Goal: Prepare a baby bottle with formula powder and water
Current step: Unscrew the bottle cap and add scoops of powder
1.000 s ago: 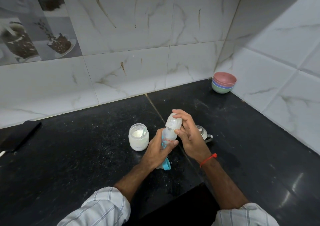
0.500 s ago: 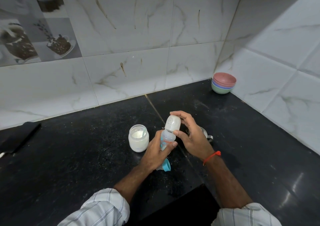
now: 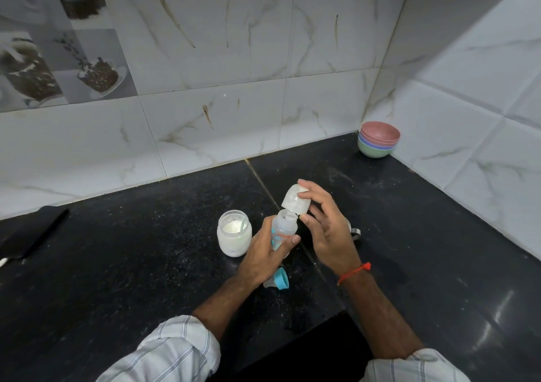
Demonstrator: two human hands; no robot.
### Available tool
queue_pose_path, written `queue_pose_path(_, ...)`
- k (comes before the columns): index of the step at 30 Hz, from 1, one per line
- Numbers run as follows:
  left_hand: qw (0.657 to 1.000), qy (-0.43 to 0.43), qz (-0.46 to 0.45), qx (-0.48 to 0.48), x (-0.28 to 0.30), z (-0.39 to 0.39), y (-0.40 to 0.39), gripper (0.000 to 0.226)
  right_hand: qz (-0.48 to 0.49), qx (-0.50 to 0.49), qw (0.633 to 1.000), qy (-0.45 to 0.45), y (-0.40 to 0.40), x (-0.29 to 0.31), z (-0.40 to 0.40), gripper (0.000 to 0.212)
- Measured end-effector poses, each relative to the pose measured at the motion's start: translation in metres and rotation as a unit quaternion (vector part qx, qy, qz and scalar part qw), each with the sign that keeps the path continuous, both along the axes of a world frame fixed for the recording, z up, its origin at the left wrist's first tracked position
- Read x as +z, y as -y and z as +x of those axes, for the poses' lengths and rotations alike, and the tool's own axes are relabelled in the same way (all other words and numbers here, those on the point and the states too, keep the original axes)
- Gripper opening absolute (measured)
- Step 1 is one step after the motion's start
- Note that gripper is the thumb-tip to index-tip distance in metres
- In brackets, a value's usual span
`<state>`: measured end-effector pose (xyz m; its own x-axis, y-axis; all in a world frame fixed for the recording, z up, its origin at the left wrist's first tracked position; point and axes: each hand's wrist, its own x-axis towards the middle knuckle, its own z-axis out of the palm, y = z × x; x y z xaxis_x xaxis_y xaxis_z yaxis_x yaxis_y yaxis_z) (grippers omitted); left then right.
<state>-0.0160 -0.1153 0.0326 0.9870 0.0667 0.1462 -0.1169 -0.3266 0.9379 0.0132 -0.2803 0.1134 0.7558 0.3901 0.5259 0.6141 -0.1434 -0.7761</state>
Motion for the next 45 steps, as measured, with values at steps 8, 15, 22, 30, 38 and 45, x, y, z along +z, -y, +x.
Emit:
queue_pose_path(8, 1.0, 0.01, -0.006, 0.007, -0.001, 0.004, 0.002, 0.062, -0.069, -0.029, 0.995, 0.071, 0.0, 0.001, -0.002, 0.038)
queue_pose_path(15, 1.0, 0.016, -0.009, 0.0, 0.0, 0.003, 0.003, 0.064, -0.048, -0.02, 0.999, 0.009, -0.002, 0.002, -0.002, 0.036)
queue_pose_path(22, 0.999, 0.019, -0.027, 0.0, 0.005, 0.004, 0.005, 0.06, -0.034, -0.016, 0.999, 0.008, -0.005, 0.009, -0.001, 0.035)
queue_pose_path(30, 0.998, 0.027, -0.055, 0.0, 0.012, 0.005, 0.006, 0.049, -0.059, -0.067, 0.985, 0.145, -0.005, 0.009, -0.001, 0.042)
queue_pose_path(38, 0.998, 0.026, -0.059, -0.011, 0.01, 0.006, 0.005, 0.046, -0.049, -0.039, 0.992, 0.112, -0.005, 0.004, 0.003, 0.039)
queue_pose_path(45, 0.999, 0.021, -0.044, -0.003, 0.006, 0.009, 0.005, 0.055, 0.115, -0.028, 0.99, -0.071, -0.01, -0.005, 0.008, 0.04)
